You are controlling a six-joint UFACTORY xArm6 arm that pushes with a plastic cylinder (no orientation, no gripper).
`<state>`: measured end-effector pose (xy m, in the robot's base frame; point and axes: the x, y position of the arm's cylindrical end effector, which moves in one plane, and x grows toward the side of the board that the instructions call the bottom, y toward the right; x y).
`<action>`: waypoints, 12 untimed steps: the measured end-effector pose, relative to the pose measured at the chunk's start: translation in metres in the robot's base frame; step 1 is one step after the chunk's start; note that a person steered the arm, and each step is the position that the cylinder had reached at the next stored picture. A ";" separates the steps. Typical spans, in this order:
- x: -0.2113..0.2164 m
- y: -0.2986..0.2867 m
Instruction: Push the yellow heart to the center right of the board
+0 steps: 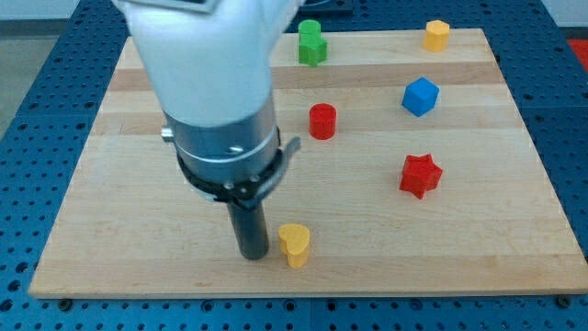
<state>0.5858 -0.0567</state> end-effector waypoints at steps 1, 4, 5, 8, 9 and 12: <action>0.003 0.022; -0.004 0.079; -0.007 0.100; -0.018 0.173; -0.012 0.161; -0.043 0.148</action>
<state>0.5427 0.0918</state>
